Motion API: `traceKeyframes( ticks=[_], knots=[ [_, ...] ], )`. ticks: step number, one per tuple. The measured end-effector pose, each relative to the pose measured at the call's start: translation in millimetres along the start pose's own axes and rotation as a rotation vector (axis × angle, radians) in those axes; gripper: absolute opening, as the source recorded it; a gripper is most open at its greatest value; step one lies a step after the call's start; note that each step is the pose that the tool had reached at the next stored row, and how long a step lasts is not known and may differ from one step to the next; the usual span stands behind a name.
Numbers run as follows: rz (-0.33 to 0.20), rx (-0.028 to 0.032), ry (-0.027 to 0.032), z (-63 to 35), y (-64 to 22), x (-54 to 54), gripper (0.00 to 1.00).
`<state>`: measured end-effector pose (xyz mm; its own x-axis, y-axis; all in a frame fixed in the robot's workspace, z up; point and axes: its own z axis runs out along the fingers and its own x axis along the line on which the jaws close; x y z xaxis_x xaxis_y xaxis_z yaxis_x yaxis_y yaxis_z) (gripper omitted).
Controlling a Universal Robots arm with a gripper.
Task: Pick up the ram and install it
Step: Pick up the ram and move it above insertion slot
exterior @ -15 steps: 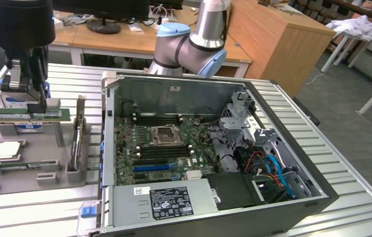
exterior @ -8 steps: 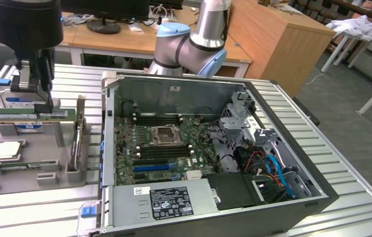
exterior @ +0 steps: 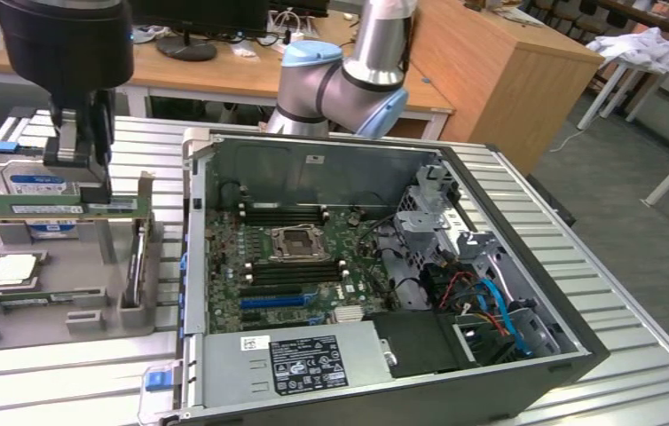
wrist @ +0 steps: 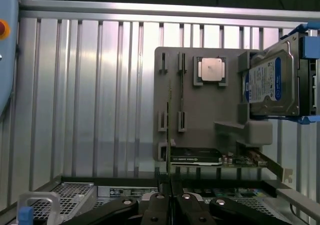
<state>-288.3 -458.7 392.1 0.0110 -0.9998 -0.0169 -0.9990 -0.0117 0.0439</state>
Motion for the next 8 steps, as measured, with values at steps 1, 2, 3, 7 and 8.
traceKeyframes(
  ticks=[1, 2, 3, 7, 8],
  knots=[
    [0.000, 0.0000, 0.0000, -0.1, -1.4, 0.1, 0.12],
    [0.000, 0.0000, 0.0000, -0.1, -3.0, 0.1, 0.12],
    [0.000, 0.0001, -0.0001, -0.1, -4.6, 0.0, 0.12],
    [0.000, 0.0000, 0.0000, -0.5, -10.8, 0.1, 0.12],
    [0.000, 0.0000, 0.0000, -0.5, -12.2, 0.2, 0.12]
  ],
)
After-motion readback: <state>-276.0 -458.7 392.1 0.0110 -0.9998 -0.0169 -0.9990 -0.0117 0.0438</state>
